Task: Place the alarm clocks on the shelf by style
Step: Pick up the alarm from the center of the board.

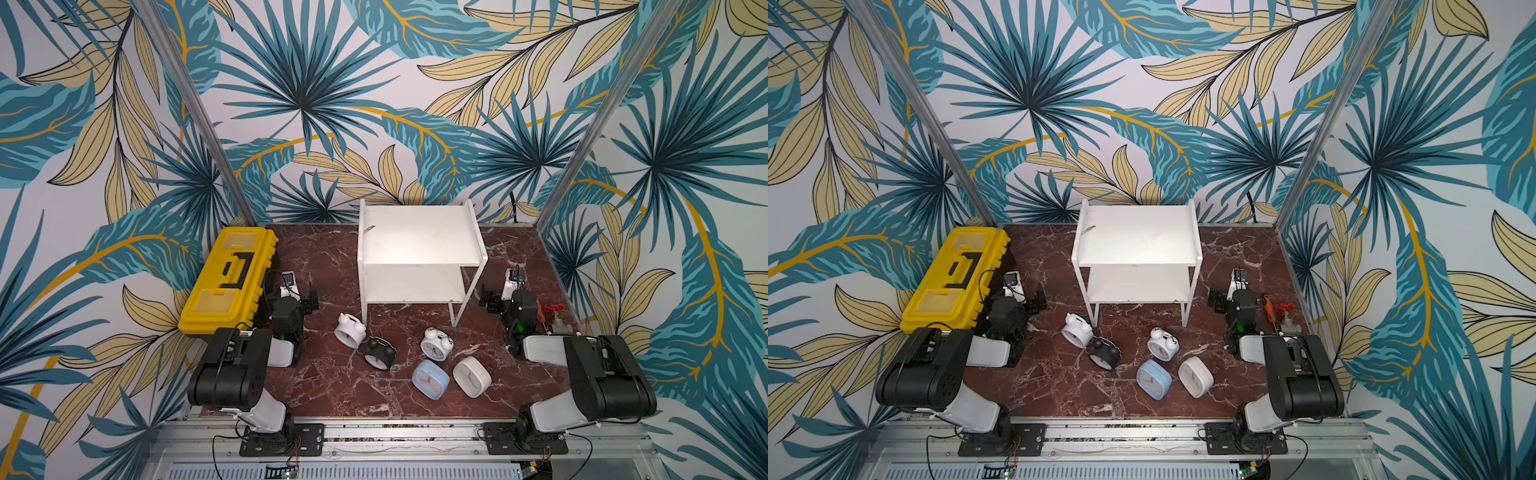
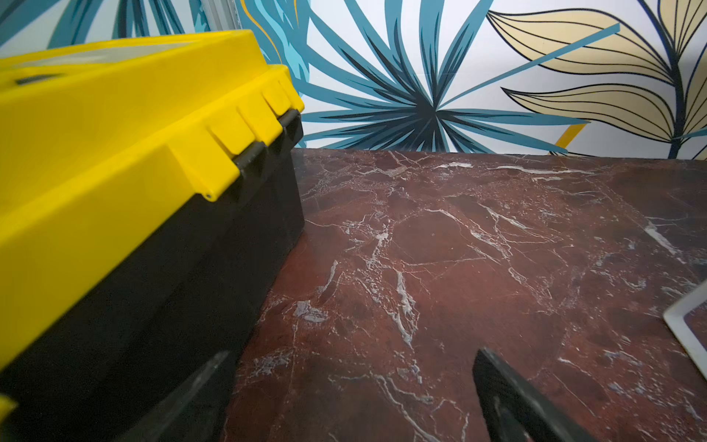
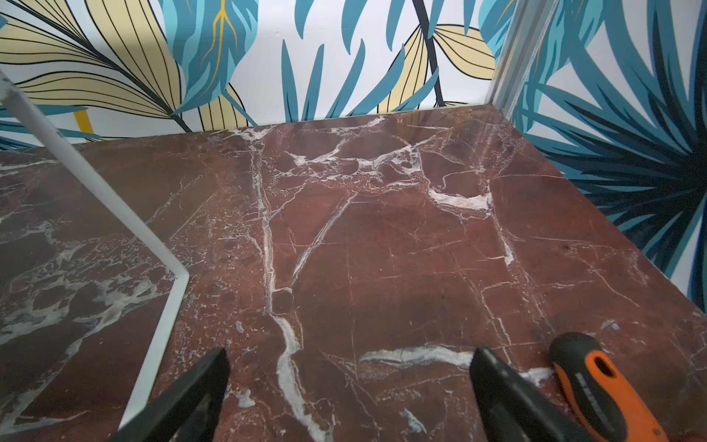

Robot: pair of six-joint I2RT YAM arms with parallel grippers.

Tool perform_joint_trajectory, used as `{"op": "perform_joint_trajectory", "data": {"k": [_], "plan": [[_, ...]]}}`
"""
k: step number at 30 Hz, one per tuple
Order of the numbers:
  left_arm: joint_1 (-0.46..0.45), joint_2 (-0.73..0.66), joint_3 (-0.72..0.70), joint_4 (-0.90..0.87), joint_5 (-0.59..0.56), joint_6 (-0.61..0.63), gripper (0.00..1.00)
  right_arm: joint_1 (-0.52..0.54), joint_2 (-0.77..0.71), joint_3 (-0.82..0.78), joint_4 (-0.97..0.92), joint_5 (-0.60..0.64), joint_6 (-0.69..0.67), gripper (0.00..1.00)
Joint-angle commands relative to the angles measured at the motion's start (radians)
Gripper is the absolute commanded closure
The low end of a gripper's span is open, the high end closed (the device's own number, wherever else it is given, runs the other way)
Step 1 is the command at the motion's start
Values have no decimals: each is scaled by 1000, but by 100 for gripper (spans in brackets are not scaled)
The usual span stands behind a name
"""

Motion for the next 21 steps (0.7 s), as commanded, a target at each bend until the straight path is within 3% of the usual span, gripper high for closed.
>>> {"op": "perform_joint_trajectory", "data": {"k": [1,16,17,19,21], "plan": [[2,5,21,22,0,7,0,8,-5,7,9,-9,-20,0],[51,-5,29,-15,83,-29,0,7,-13,7,22,20,-19,1],[50,-9,31,-22,83,-29,0,7,-56,39,-47,100,6,0],[49,-23,38,-32,56,-28,0,7,-188,190,-462,274,111,0],[23,-186,118,-308,-87,-47,0,7,-285,377,-894,378,277,1]]}}
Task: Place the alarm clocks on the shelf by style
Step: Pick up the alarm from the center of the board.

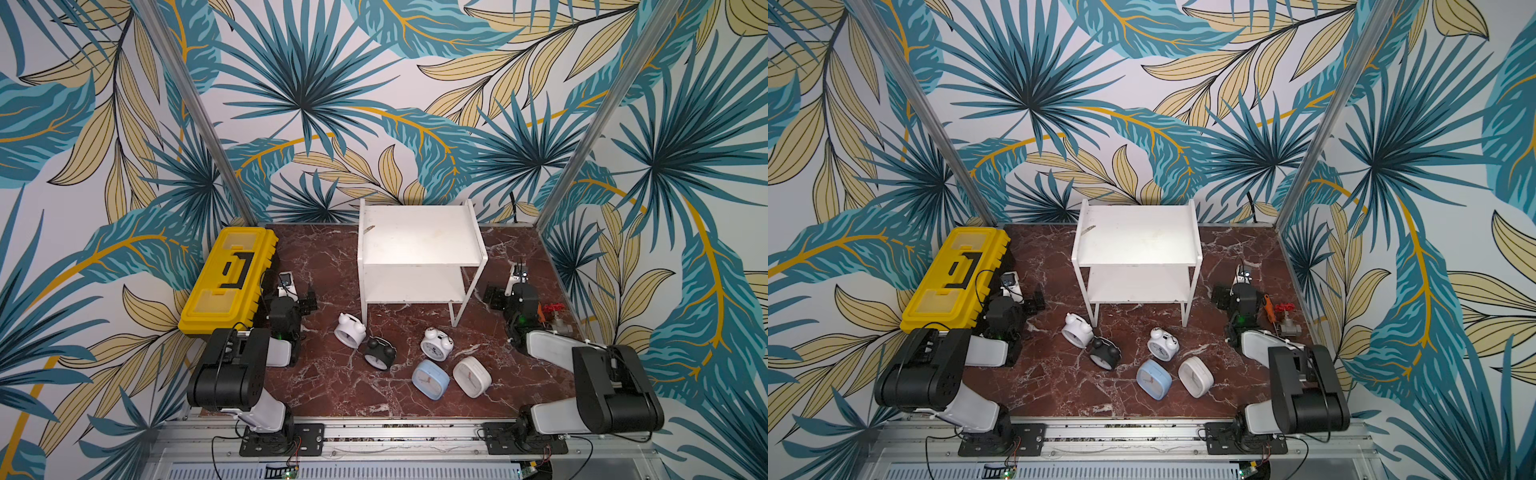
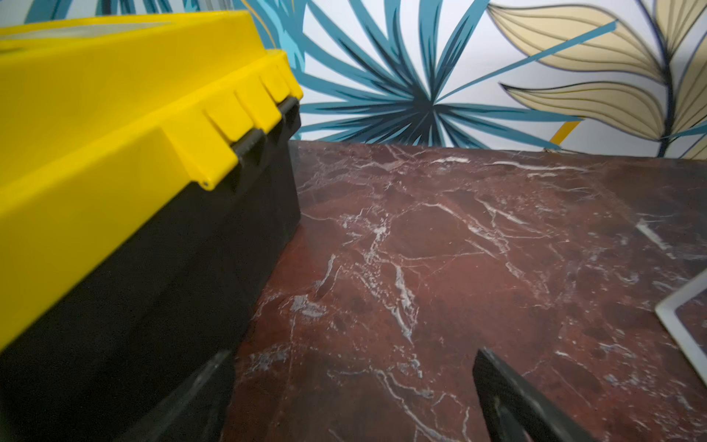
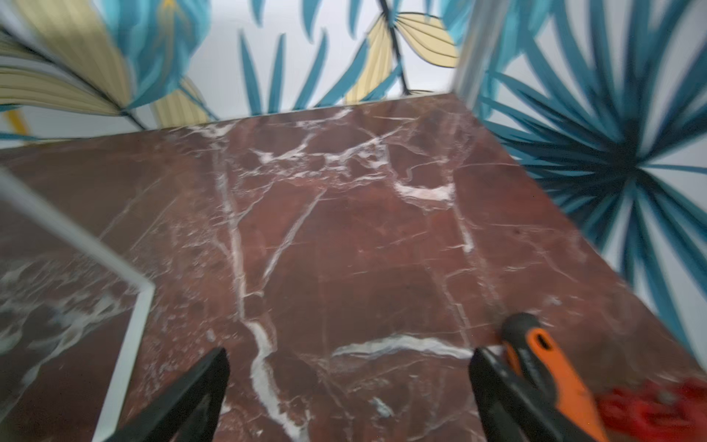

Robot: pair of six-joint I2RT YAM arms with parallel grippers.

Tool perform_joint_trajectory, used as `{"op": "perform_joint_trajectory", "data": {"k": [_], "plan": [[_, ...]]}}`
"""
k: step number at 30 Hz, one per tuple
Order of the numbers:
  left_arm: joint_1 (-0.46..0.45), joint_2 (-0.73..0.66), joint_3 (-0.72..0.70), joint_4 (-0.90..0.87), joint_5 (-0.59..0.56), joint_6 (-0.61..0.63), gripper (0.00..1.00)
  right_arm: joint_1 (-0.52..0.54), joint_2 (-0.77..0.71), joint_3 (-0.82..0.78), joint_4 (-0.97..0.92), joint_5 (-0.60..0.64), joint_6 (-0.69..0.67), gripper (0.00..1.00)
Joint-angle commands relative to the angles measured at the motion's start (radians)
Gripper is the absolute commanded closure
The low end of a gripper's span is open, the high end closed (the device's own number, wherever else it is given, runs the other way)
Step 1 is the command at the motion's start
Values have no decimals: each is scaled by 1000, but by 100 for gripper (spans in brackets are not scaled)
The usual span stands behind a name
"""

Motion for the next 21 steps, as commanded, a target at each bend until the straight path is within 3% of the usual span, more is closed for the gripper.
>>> {"op": "perform_joint_trajectory", "data": {"k": [1,3,4,6,9,13,15,17,21], "plan": [[-13,-240,167,-383,-209,-93,0,2,-171,272,-650,208,237,1],[19,-370,250,-659,-315,-330,0,0,-212,304,-830,270,352,0],[22,-414,278,-762,-363,-441,0,-7,-232,284,-920,330,473,1],[21,-484,373,-1096,-320,-641,0,-79,-261,291,-1020,145,472,7],[-58,-561,380,-1277,-208,-758,0,-66,-333,332,-1152,21,455,22],[-304,-579,383,-1412,-256,-822,0,-6,-442,376,-1278,-121,418,37],[-416,-576,398,-1480,-269,-848,0,58,-491,373,-1304,-193,414,41],[-493,-586,390,-1522,-262,-874,0,199,-525,351,-1310,-205,431,45],[-520,-626,338,-1585,-244,-938,0,528,-572,253,-1230,-121,533,45]]}}
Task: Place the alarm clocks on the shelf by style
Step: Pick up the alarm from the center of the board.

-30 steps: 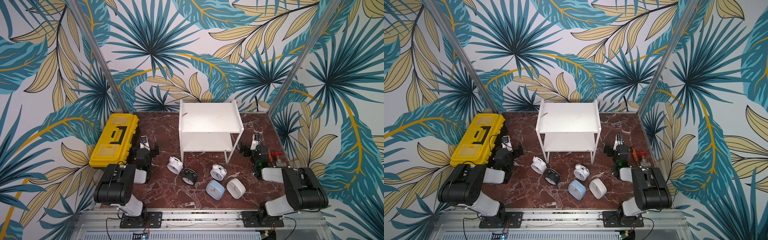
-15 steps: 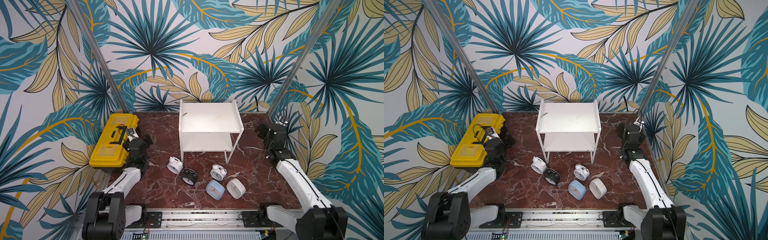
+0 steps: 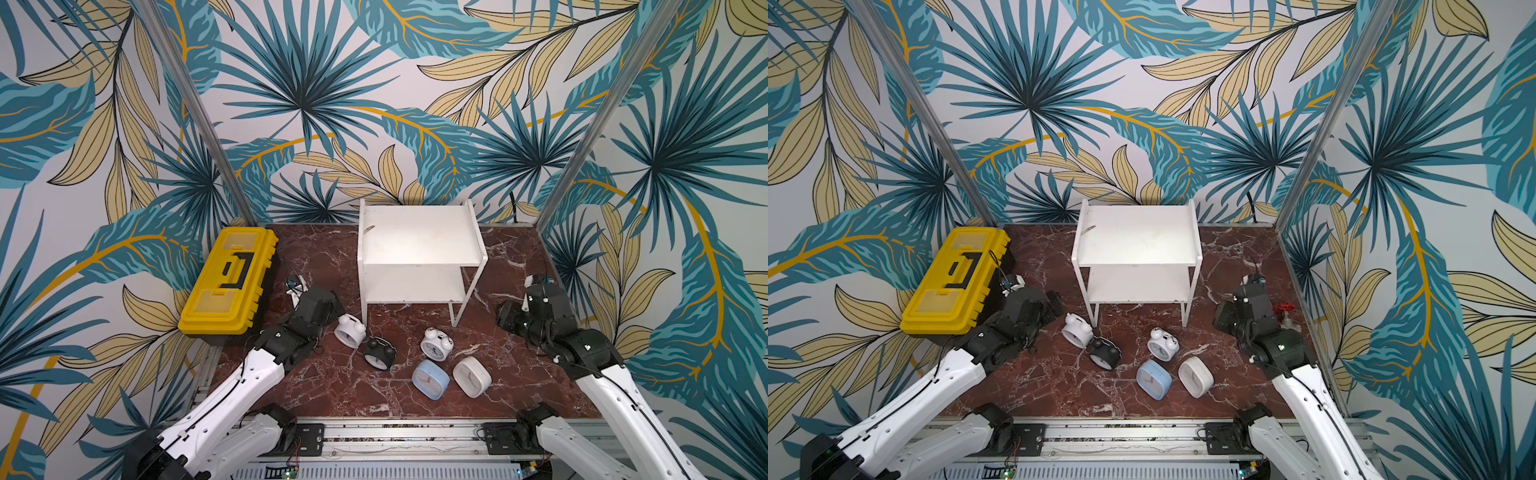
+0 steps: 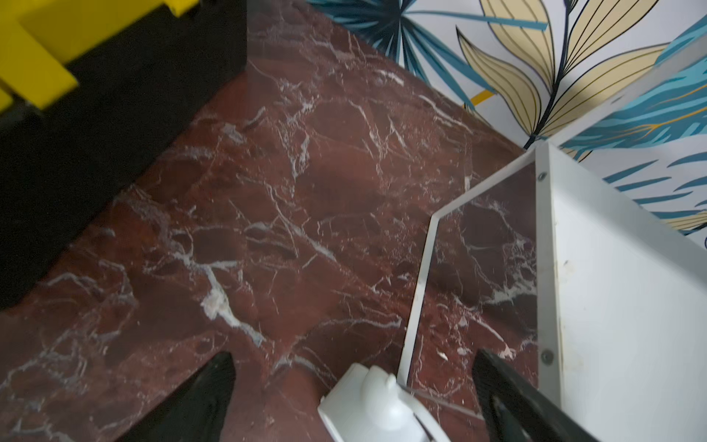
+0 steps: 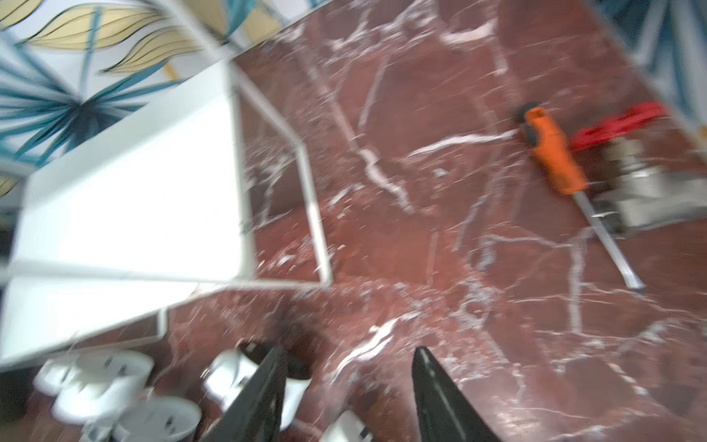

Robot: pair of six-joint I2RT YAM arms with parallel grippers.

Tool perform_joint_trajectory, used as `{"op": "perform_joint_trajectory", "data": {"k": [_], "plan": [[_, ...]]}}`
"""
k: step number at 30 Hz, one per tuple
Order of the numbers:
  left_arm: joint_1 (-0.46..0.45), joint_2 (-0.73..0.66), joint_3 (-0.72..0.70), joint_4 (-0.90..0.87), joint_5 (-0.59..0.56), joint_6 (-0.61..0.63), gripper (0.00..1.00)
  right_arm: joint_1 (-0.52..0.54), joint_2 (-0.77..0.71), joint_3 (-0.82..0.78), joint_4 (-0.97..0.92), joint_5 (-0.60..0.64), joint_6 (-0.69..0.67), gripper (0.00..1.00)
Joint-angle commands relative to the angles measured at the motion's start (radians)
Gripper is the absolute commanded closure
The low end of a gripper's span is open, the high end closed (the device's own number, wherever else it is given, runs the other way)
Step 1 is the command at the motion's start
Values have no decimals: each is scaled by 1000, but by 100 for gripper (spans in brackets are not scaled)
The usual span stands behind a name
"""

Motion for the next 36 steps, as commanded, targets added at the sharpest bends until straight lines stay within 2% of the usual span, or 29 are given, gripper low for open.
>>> {"op": "perform_joint_trajectory", "data": {"k": [1,4,6,8,10,12,15,17,19,25,36], "plan": [[-5,-49,-47,-153,-8,-90,0,209,-6,-78,-3,46,104,45],[-5,-97,-56,-191,-5,-93,0,429,54,-77,40,173,152,44],[-4,-120,-62,-204,-10,-95,2,534,154,-46,78,205,160,43],[-4,-133,-67,-213,-18,-91,3,610,290,29,93,218,163,41],[-4,-141,-71,-223,-28,-92,3,680,429,131,97,248,148,34],[-4,-149,-76,-223,-31,-93,3,724,513,201,143,265,108,32],[-4,-163,-84,-215,-18,-95,4,740,574,225,249,223,22,32],[-5,-169,-84,-213,-10,-96,4,738,598,215,308,203,-19,37],[-4,-172,-84,-204,-1,-91,4,724,633,207,363,123,-55,41],[-5,-176,-96,-191,7,-90,5,719,757,273,311,37,-66,52],[-4,-150,-104,-157,27,-75,7,721,830,298,307,77,-105,59]]}}
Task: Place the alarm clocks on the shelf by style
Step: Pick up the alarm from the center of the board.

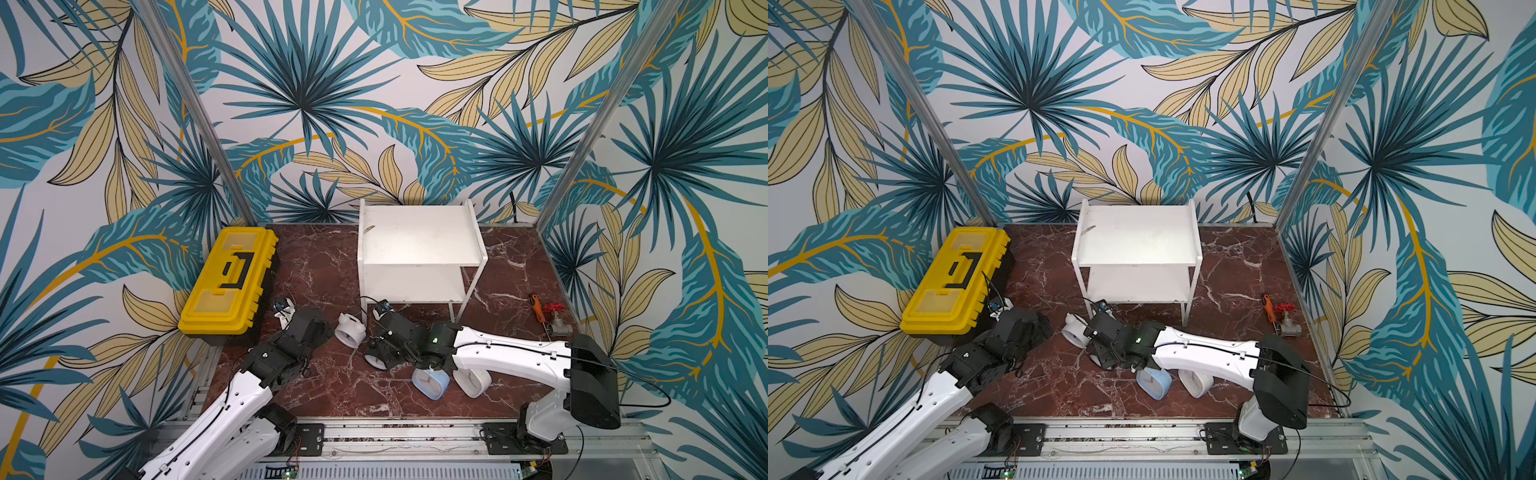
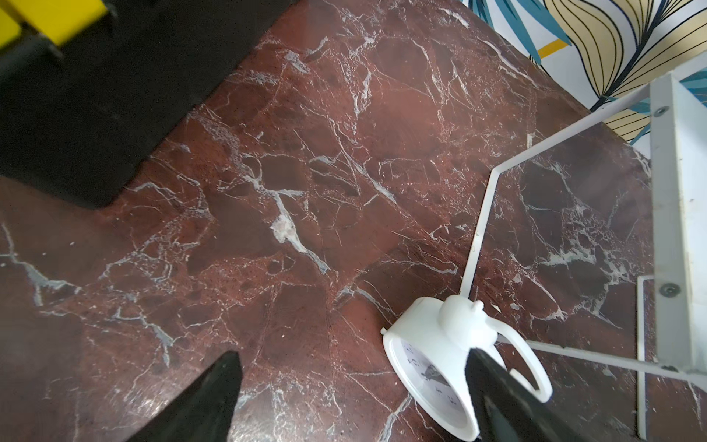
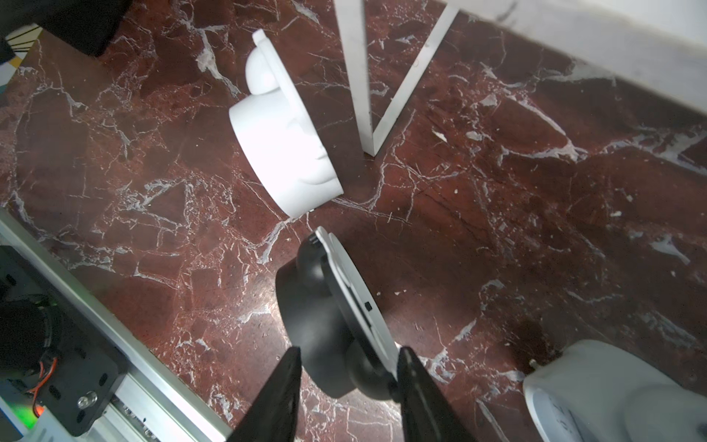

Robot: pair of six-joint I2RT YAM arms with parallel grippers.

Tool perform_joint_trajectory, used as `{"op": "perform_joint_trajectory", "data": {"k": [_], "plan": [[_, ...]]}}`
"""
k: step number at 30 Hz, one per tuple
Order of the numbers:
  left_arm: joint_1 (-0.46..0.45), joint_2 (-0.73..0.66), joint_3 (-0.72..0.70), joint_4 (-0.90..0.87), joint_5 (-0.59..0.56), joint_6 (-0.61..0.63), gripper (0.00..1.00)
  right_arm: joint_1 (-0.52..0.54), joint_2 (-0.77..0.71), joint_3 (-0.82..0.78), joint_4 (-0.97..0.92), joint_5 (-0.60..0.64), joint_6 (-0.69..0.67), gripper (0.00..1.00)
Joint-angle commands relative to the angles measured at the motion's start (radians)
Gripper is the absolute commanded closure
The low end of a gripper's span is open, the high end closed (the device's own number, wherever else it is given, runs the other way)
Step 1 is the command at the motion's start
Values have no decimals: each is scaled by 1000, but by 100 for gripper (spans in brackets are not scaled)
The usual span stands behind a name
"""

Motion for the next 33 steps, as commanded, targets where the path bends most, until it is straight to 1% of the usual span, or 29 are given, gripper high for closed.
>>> {"op": "perform_joint_trajectory", "data": {"k": [1,10,14,17,19,20,21,25,27,33], "plan": [[-3,3,-20,28,9,9,8,0,32,18,-8,15,-23,60],[-4,1,-26,30,11,4,9,1,59,37,-38,46,-17,71],[-3,-2,-32,39,16,-1,10,1,65,34,-41,58,-15,80],[-3,-1,-35,50,22,-1,10,2,67,37,-46,66,-20,91],[-2,0,-36,55,25,1,11,2,62,40,-54,75,-22,95],[-4,2,-34,54,23,1,11,2,54,41,-60,81,-23,99],[-3,3,-31,52,21,2,11,4,43,42,-68,88,-25,100],[-3,6,-12,36,12,8,11,10,-34,49,-113,103,-39,100],[-2,2,4,21,8,14,11,12,-101,39,-142,93,-53,100],[1,-24,63,3,-9,71,9,8,-318,-19,-218,-16,-107,100]]}}
